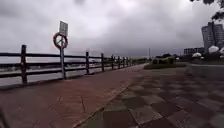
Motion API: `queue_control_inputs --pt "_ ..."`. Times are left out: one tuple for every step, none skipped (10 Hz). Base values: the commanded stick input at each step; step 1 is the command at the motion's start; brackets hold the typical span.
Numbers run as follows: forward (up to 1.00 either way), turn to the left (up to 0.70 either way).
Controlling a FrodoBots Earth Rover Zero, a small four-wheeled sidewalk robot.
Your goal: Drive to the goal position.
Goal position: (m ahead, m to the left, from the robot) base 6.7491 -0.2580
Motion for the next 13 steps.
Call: queue_control_inputs --pt "1.0 -0.16" --pt "1.0 -0.4" --pt "1.0 -0.19" --pt "1.0 0.0" --pt "1.0 0.0" --pt "1.0 0.0" --pt "1.0 0.0" --pt "1.0 0.0" --pt "1.0 -0.25" --pt "1.0 -0.32" --pt "1.0 -0.39" --pt "1.0 -0.07" --pt "1.0 0.0"
